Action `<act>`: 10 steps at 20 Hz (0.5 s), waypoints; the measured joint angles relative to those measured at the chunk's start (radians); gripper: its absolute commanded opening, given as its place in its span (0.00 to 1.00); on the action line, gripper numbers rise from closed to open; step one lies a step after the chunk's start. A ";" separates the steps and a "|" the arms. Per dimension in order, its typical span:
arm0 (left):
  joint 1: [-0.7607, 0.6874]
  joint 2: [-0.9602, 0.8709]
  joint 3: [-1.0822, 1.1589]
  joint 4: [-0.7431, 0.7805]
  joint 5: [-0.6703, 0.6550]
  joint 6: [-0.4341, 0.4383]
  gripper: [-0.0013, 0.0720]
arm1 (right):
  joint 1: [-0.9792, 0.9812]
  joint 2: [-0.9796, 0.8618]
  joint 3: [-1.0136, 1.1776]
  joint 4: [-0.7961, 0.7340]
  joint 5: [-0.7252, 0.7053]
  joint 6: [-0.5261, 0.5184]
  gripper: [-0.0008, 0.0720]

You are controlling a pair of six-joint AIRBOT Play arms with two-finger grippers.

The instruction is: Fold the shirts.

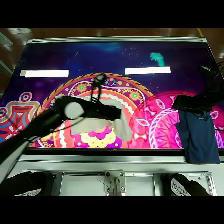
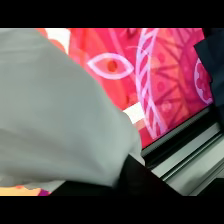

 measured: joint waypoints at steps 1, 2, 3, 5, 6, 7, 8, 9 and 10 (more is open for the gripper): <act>-0.016 -0.033 -0.002 -0.035 0.037 -0.016 0.97 | 0.000 0.000 0.000 0.000 0.008 0.000 0.96; -0.019 -0.057 -0.003 -0.072 0.070 -0.031 0.97 | 0.000 0.000 0.000 0.000 0.016 -0.001 0.96; -0.006 -0.071 -0.003 -0.100 0.080 -0.034 0.97 | 0.000 0.000 0.000 0.000 0.021 -0.002 0.96; 0.056 -0.064 -0.002 -0.139 0.058 -0.016 0.97 | 0.000 0.000 0.000 -0.003 0.028 -0.005 0.96; 0.110 -0.045 -0.001 -0.144 0.013 0.014 0.97 | 0.000 0.000 0.000 -0.005 0.027 -0.010 0.96; 0.167 -0.022 -0.001 -0.143 -0.044 0.043 0.97 | 0.000 0.000 0.000 -0.010 0.027 -0.011 0.96; 0.236 0.010 -0.005 -0.120 -0.116 0.069 0.97 | 0.000 0.000 -0.001 -0.015 0.025 -0.015 0.96; 0.309 0.046 -0.018 -0.081 -0.193 0.089 0.96 | 0.000 0.000 -0.005 -0.020 0.017 -0.019 0.96; 0.377 0.082 -0.041 -0.044 -0.259 0.102 0.95 | 0.000 0.000 -0.014 -0.024 0.009 -0.024 0.96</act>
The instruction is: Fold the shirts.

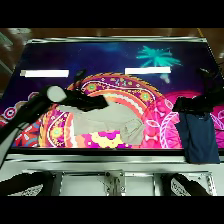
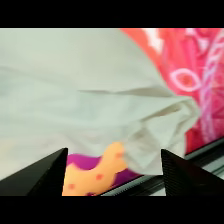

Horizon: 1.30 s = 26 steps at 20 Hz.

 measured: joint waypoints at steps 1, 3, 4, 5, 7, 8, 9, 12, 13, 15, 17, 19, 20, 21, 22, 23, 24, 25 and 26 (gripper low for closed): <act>0.075 0.043 -0.039 0.029 -0.058 0.012 0.95 | 0.000 0.000 -0.015 -0.002 -0.009 -0.006 0.96; 0.203 0.115 -0.151 0.047 -0.138 0.042 0.95 | 0.000 0.000 -0.061 -0.004 -0.032 -0.018 0.96; 0.258 0.140 -0.216 0.047 -0.163 0.055 0.96 | 0.000 0.000 -0.088 -0.002 -0.046 -0.021 0.96; 0.307 0.158 -0.285 0.039 -0.172 0.069 0.96 | 0.000 0.000 -0.117 0.004 -0.059 -0.024 0.96; 0.372 0.174 -0.403 -0.003 -0.162 0.107 0.95 | 0.000 0.000 -0.181 0.030 -0.090 -0.028 0.96; 0.390 0.174 -0.454 -0.032 -0.137 0.127 0.95 | 0.000 0.000 -0.207 0.046 -0.104 -0.029 0.96; 0.403 0.169 -0.491 -0.061 -0.113 0.146 0.95 | 0.000 0.000 -0.233 0.067 -0.117 -0.029 0.96; 0.425 0.132 -0.556 -0.138 -0.031 0.196 0.95 | 0.000 0.000 -0.288 0.130 -0.147 -0.031 0.96; 0.427 0.116 -0.566 -0.152 -0.010 0.206 0.95 | 0.000 0.000 -0.302 0.151 -0.153 -0.032 0.96; 0.433 0.077 -0.579 -0.179 0.027 0.222 0.95 | 0.000 0.000 -0.322 0.189 -0.166 -0.032 0.96; 0.435 0.035 -0.587 -0.231 0.066 0.249 0.91 | 0.000 0.000 -0.340 0.229 -0.172 -0.032 0.96; 0.435 -0.004 -0.590 -0.317 0.098 0.301 0.59 | 0.017 0.000 -0.363 0.267 -0.182 -0.032 0.96; 0.432 -0.023 -0.591 -0.361 0.112 0.332 0.59 | 0.034 0.000 -0.380 0.282 -0.185 -0.032 0.96; 0.430 -0.041 -0.591 -0.413 0.121 0.362 0.59 | 0.058 0.000 -0.403 0.294 -0.193 -0.032 0.96; 0.426 -0.058 -0.590 -0.449 0.124 0.385 0.54 | 0.084 0.000 -0.427 0.304 -0.211 -0.032 0.96; 0.424 -0.075 -0.589 -0.480 0.126 0.404 0.30 | 0.117 0.000 -0.454 0.314 -0.239 -0.029 0.96; 0.420 -0.089 -0.589 -0.496 0.137 0.419 0.13 | 0.151 0.000 -0.480 0.317 -0.273 -0.019 0.96; 0.420 -0.098 -0.589 -0.513 0.138 0.428 0.07 | 0.182 0.000 -0.500 0.322 -0.311 -0.008 0.96; 0.420 -0.104 -0.587 -0.530 0.139 0.436 0.07 | 0.213 0.000 -0.516 0.325 -0.358 0.007 0.96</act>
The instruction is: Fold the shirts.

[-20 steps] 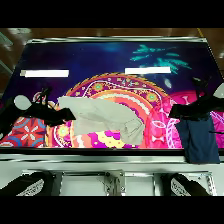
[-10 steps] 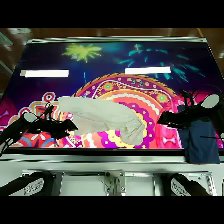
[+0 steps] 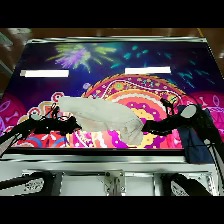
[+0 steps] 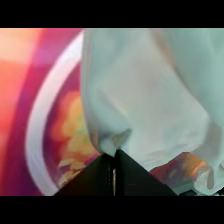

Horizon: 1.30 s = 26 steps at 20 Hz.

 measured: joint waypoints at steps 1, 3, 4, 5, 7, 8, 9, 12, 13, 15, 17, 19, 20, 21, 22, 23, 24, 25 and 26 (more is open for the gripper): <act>0.000 -0.003 0.003 -0.006 -0.003 0.014 0.07 | 0.029 0.000 -0.012 0.001 -0.052 0.019 0.96; -0.001 -0.003 0.017 -0.021 -0.020 0.048 0.07 | 0.077 -0.002 -0.027 0.004 -0.168 0.067 0.96; -0.001 0.005 0.026 -0.023 -0.031 0.067 0.07 | 0.097 -0.008 -0.031 0.005 -0.223 0.093 0.96; -0.001 0.015 0.035 -0.029 -0.039 0.081 0.07 | 0.118 -0.019 -0.034 0.005 -0.275 0.121 0.96; -0.001 0.048 0.053 -0.031 -0.055 0.102 0.07 | 0.155 -0.056 -0.039 0.008 -0.349 0.167 0.74; -0.001 0.071 0.061 -0.034 -0.060 0.110 0.07 | 0.174 -0.079 -0.040 0.008 -0.372 0.183 0.25; -0.001 0.094 0.067 -0.035 -0.063 0.115 0.07 | 0.192 -0.101 -0.040 0.008 -0.389 0.195 0.12; 0.000 0.175 0.085 -0.034 -0.068 0.124 0.06 | 0.215 -0.117 -0.035 -0.001 -0.386 0.209 0.10; 0.002 0.204 0.095 -0.032 -0.068 0.126 0.06 | 0.215 -0.103 -0.025 -0.022 -0.371 0.203 0.10; 0.012 0.274 0.130 -0.021 -0.070 0.141 0.06 | 0.208 -0.042 0.022 -0.097 -0.328 0.173 0.10; 0.028 0.364 0.201 -0.015 -0.072 0.169 0.06 | 0.193 0.043 0.097 -0.190 -0.295 0.145 0.10; 0.050 0.455 0.304 -0.014 -0.061 0.183 0.06 | 0.173 0.153 0.214 -0.283 -0.288 0.126 0.10; 0.064 0.506 0.373 -0.014 -0.051 0.189 0.06 | 0.166 0.200 0.275 -0.323 -0.287 0.121 0.10; 0.078 0.549 0.446 -0.014 -0.031 0.193 0.06 | 0.161 0.243 0.346 -0.358 -0.290 0.117 0.10; 0.090 0.592 0.526 -0.015 -0.006 0.196 0.06 | 0.157 0.283 0.426 -0.387 -0.298 0.112 0.10; 0.099 0.623 0.601 -0.016 0.022 0.196 0.06 | 0.154 0.313 0.503 -0.409 -0.297 0.110 0.10; 0.106 0.649 0.680 -0.015 0.044 0.195 0.06 | 0.152 0.336 0.585 -0.425 -0.300 0.109 0.10; 0.110 0.667 0.753 -0.017 0.063 0.184 0.06 | 0.151 0.352 0.662 -0.433 -0.304 0.107 0.10; 0.114 0.681 0.810 -0.018 0.073 0.171 0.06 | 0.150 0.364 0.728 -0.435 -0.305 0.106 0.10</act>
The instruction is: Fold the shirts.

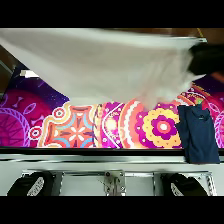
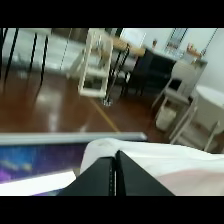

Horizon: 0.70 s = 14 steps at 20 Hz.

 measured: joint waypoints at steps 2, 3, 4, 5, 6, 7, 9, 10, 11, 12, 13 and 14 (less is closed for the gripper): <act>0.004 0.023 0.086 0.003 -0.003 -0.027 0.06 | -0.001 0.014 0.118 0.000 0.002 -0.002 0.10; 0.006 0.033 0.113 0.003 -0.014 -0.043 0.06 | -0.002 0.018 0.168 0.000 0.012 -0.002 0.10; 0.006 0.042 0.131 0.008 -0.035 -0.053 0.06 | -0.002 0.022 0.208 -0.001 0.032 -0.002 0.10; 0.007 0.048 0.145 0.019 -0.068 -0.063 0.06 | -0.003 0.024 0.242 -0.001 0.057 -0.002 0.10; 0.008 0.051 0.154 0.038 -0.106 -0.070 0.06 | -0.003 0.026 0.272 -0.003 0.098 -0.002 0.10; 0.009 0.053 0.161 0.067 -0.149 -0.075 0.06 | -0.003 0.027 0.294 -0.004 0.143 -0.002 0.10; 0.008 0.058 0.169 0.151 -0.254 -0.103 0.06 | -0.003 0.027 0.322 -0.005 0.255 -0.001 0.10; 0.008 0.061 0.168 0.207 -0.306 -0.126 0.06 | -0.003 0.023 0.330 -0.004 0.320 0.006 0.10; 0.008 0.062 0.162 0.261 -0.351 -0.151 0.06 | -0.003 0.014 0.335 -0.003 0.390 0.014 0.10; 0.008 0.062 0.149 0.314 -0.392 -0.178 0.06 | -0.003 -0.001 0.334 0.001 0.469 0.025 0.10; 0.008 0.063 0.128 0.371 -0.433 -0.206 0.06 | -0.003 -0.020 0.323 0.009 0.545 0.037 0.10; 0.008 0.064 0.100 0.425 -0.463 -0.232 0.06 | -0.003 -0.039 0.303 0.020 0.600 0.047 0.10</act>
